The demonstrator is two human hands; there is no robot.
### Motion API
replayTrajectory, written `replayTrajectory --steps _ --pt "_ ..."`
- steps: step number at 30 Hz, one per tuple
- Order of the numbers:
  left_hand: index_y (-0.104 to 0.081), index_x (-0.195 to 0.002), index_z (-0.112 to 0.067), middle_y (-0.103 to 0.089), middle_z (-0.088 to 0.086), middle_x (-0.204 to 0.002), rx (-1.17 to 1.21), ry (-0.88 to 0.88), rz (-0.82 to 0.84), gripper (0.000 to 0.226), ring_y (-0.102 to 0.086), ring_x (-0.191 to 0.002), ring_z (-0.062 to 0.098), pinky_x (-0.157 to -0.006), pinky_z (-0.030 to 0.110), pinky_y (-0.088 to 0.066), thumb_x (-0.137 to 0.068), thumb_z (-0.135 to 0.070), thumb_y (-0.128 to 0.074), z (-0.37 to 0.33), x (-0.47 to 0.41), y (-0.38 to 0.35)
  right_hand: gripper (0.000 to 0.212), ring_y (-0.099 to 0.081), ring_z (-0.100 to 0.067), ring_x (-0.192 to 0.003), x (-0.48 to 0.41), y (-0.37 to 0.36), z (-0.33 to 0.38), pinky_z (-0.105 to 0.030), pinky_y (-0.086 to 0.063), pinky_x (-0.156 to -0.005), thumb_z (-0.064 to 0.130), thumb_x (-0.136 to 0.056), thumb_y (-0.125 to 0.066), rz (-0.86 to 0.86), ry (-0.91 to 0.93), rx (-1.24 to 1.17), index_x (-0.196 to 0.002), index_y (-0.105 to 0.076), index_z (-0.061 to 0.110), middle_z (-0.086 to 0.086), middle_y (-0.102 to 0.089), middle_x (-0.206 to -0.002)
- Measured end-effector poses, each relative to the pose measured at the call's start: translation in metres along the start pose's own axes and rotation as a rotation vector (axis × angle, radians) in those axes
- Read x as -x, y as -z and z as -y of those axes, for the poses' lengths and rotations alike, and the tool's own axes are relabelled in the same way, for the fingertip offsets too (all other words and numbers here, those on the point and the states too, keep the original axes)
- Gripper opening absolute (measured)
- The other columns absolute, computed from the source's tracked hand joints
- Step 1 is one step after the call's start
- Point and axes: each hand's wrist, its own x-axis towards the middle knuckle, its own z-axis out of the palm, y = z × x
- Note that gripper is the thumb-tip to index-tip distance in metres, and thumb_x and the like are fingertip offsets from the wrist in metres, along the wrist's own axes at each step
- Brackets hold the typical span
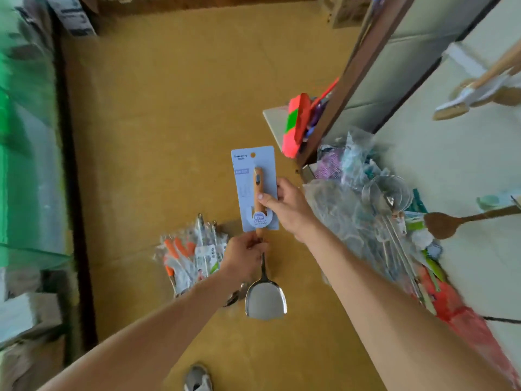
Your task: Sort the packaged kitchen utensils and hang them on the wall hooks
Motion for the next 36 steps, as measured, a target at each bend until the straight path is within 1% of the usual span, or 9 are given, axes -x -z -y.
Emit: replayTrajectory --steps 4,8,13,17,22,25,29,32,36 --pt "-0.067 -0.077 -0.018 -0.066 0.005 -0.075 0.037 0.057 -0.073 0.019 -0.058 -0.07 0.021 -0.07 0.038 -0.053 -0.087 -0.002 -0.066 0.033 -0.02 0.043 0.023 -0.069 -0.022 -0.1 -0.035 -0.059 -0.023 -0.043 -0.056 -0.087 0.017 -0.092 -0.069 0.081 -0.046 0.008 -0.112 -0.059 0.013 -0.007 -0.072 -0.109" --pt "-0.068 -0.077 -0.015 -0.068 0.008 -0.073 0.047 0.11 -0.122 0.015 -0.061 -0.069 0.023 -0.072 0.04 -0.054 -0.085 -0.002 -0.069 0.076 -0.042 0.077 0.02 -0.068 -0.011 -0.087 -0.062 -0.11 -0.058 -0.026 -0.055 -0.076 0.015 -0.093 -0.066 0.149 -0.101 -0.031 -0.111 -0.058 0.012 -0.003 -0.071 -0.102" --pt "-0.069 -0.081 -0.018 -0.072 0.013 -0.084 -0.039 0.161 -0.212 0.013 -0.065 -0.075 0.024 -0.077 0.041 -0.055 -0.084 -0.006 -0.07 0.131 -0.075 0.107 0.019 -0.067 -0.014 -0.086 -0.097 -0.168 -0.127 -0.032 -0.055 -0.077 0.015 -0.093 -0.066 0.145 -0.189 -0.081 -0.11 -0.06 0.009 -0.005 -0.071 -0.102" --pt "-0.071 -0.093 -0.01 -0.063 0.003 -0.074 -0.134 0.174 -0.227 0.012 -0.053 -0.051 0.003 -0.045 0.008 -0.039 -0.088 -0.001 -0.065 0.176 -0.104 0.125 0.02 -0.068 -0.014 -0.083 -0.114 -0.2 -0.185 -0.028 -0.056 -0.07 0.016 -0.095 -0.064 0.129 -0.299 -0.189 -0.113 -0.058 0.009 -0.001 -0.07 -0.098" --pt "-0.072 -0.096 -0.005 -0.063 0.004 -0.075 -0.339 0.184 -0.219 0.012 -0.049 -0.053 0.007 -0.04 0.009 -0.037 -0.092 -0.006 -0.061 0.231 -0.148 0.135 0.019 -0.07 -0.025 -0.091 -0.138 -0.227 -0.259 -0.044 -0.058 -0.077 0.027 -0.095 -0.065 0.043 -0.425 -0.24 -0.106 -0.06 0.013 -0.005 -0.071 -0.1" --pt "-0.073 -0.1 -0.01 -0.07 0.007 -0.084 -0.448 0.182 -0.22 0.015 -0.055 -0.057 0.014 -0.05 0.022 -0.044 -0.094 -0.009 -0.059 0.257 -0.174 0.137 0.014 -0.072 -0.029 -0.094 -0.152 -0.236 -0.3 -0.053 -0.058 -0.084 0.031 -0.091 -0.069 -0.026 -0.496 -0.271 -0.098 -0.064 0.021 -0.004 -0.073 -0.099" --pt "-0.076 -0.101 -0.013 -0.074 0.009 -0.093 -0.566 0.124 -0.262 0.016 -0.067 -0.084 0.027 -0.078 0.037 -0.055 -0.089 -0.01 -0.067 0.284 -0.192 0.136 0.012 -0.069 -0.023 -0.078 -0.155 -0.243 -0.339 -0.036 -0.055 -0.064 0.027 -0.092 -0.069 -0.152 -0.63 -0.311 -0.095 -0.063 0.017 -0.003 -0.07 -0.092" --pt "-0.077 -0.1 -0.017 -0.074 0.006 -0.094 -0.589 0.127 -0.305 0.016 -0.068 -0.083 0.024 -0.08 0.037 -0.057 -0.088 -0.011 -0.068 0.296 -0.196 0.131 0.031 -0.068 -0.022 -0.08 -0.156 -0.242 -0.353 -0.033 -0.054 -0.064 0.033 -0.087 -0.074 -0.226 -0.69 -0.199 -0.107 -0.066 0.01 -0.004 -0.071 -0.098" --pt "-0.077 -0.101 -0.019 -0.073 0.006 -0.099 -0.584 0.176 -0.332 0.016 -0.068 -0.085 0.025 -0.079 0.039 -0.058 -0.089 -0.014 -0.068 0.29 -0.197 0.13 0.041 -0.065 -0.023 -0.079 -0.162 -0.238 -0.345 -0.035 -0.053 -0.065 0.04 -0.086 -0.073 -0.158 -0.703 -0.032 -0.11 -0.066 0.007 -0.009 -0.071 -0.103"
